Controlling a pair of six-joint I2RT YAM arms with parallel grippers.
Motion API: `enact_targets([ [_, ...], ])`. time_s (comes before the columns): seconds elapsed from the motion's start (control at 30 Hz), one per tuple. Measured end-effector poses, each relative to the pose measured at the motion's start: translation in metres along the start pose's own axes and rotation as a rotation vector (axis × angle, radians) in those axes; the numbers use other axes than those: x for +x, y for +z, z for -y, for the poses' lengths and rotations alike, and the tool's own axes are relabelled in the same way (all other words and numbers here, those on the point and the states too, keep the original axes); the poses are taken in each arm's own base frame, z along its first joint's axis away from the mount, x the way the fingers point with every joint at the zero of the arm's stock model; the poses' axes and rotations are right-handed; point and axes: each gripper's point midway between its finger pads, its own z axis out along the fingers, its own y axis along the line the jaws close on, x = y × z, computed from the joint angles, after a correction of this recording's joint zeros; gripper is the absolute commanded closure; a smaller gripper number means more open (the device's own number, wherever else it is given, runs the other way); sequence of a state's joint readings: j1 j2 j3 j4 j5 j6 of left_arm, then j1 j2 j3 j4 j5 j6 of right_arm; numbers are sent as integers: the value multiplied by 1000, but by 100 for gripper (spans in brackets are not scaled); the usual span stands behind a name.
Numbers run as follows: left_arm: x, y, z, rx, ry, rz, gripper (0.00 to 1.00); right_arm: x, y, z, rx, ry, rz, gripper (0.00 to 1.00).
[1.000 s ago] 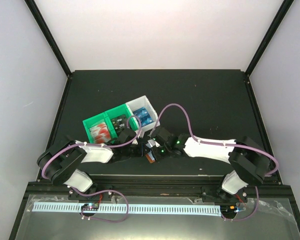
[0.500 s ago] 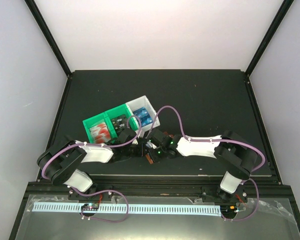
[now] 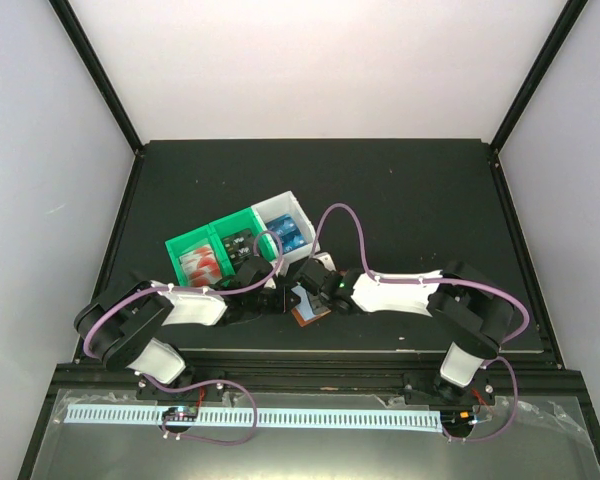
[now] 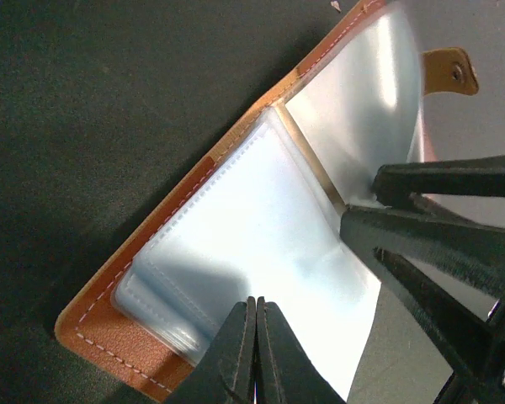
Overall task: Put the credit cards into the card holder
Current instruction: Turn over the card slot in the card holder.
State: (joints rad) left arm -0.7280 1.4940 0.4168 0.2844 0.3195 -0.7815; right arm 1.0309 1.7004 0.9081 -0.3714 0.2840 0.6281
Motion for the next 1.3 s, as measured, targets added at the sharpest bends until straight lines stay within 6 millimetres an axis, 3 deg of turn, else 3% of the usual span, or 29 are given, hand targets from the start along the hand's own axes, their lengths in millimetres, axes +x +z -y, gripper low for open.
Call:
enact_targets([
  [0.33, 0, 0, 0, -3, -1, -3, 98, 4, -1, 16, 79, -22, -3, 35],
  [0.8, 0, -1, 0, -19, -6, -18, 96, 12, -1, 4, -16, -74, -29, 22],
  [0.93, 1, -5, 0, -34, -8, -26, 88, 12, 0, 3, -23, -80, -22, 22],
  [1.13, -1, -24, 1, -83, 7, -8, 79, 12, 0, 3, -18, -59, -10, 38],
  [1.3, -37, -55, 25, -114, 82, 110, 72, 13, 1, 8, 5, -30, 0, 47],
])
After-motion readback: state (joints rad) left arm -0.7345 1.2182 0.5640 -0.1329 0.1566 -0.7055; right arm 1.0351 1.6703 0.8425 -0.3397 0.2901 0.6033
